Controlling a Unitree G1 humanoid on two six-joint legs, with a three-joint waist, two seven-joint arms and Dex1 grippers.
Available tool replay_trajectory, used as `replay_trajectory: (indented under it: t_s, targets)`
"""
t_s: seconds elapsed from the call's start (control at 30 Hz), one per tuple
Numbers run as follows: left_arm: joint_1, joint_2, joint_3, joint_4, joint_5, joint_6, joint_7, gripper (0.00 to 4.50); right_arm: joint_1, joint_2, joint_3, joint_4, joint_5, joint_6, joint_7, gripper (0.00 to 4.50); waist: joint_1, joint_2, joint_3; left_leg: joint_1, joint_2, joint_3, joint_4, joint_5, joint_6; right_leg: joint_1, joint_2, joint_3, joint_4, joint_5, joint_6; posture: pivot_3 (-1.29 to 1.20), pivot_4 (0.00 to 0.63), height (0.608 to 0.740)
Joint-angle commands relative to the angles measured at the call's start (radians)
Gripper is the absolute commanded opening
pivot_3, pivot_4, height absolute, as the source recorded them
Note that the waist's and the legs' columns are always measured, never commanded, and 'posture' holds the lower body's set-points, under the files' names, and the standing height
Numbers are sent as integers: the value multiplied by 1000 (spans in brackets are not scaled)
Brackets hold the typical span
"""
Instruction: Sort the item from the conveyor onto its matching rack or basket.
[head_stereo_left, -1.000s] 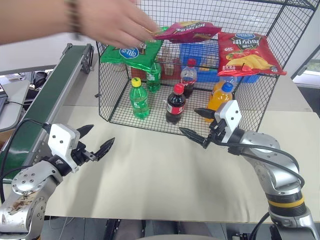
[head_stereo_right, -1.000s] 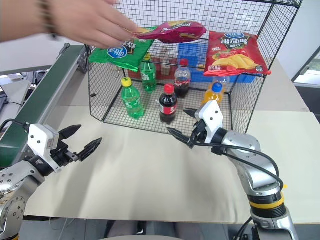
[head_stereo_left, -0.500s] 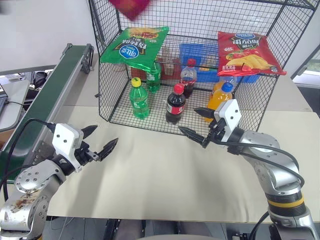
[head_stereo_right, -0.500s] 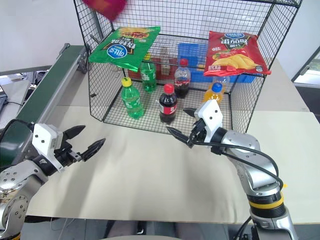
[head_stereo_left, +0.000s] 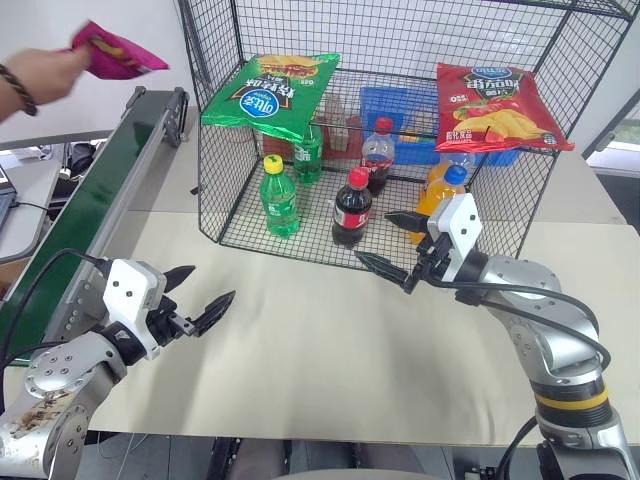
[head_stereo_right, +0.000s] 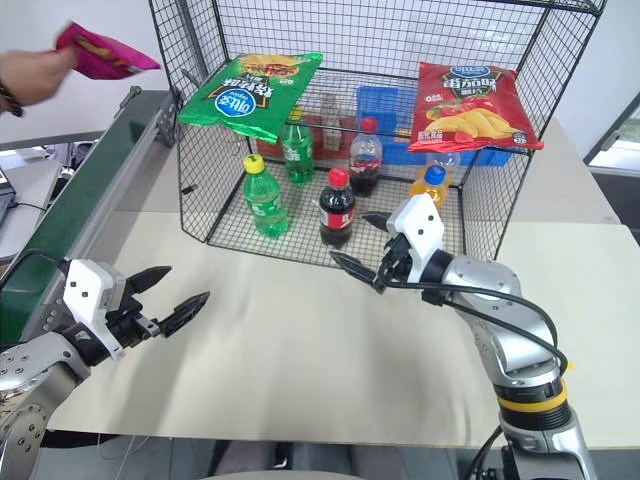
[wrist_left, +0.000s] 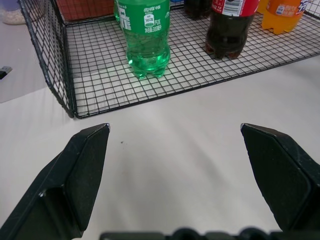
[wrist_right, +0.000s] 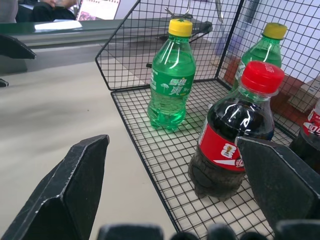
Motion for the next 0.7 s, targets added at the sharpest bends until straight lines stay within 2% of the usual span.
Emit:
replay_trajectory:
  t_s: [0.03,0.37,0.53,0.7]
  targets:
    - [-4,12,30,-29,9,-22,3,4470,-28,4,-4,-12,5,-25,10,4500,0,0,0,0,0,0,0,0,0,0,0,0,0,0,0,0,150,740]
    - [16,7,77,-47,-30,25,28,4470,-96,-6,-7,1,44,12,55,4500,-2,0,0,0,0,0,0,0,0,0,0,0,0,0,0,0,150,740]
    - [15,0,164,-30,-77,63,60,4470,-199,-14,6,37,98,55,131,4500,-2,0,0,0,0,0,0,0,0,0,0,0,0,0,0,0,150,740]
    - [1,-45,286,-24,-188,120,150,4470,-327,2,19,72,166,136,178,4500,-2,0,0,0,1,0,0,0,0,0,0,0,1,0,0,0,150,740]
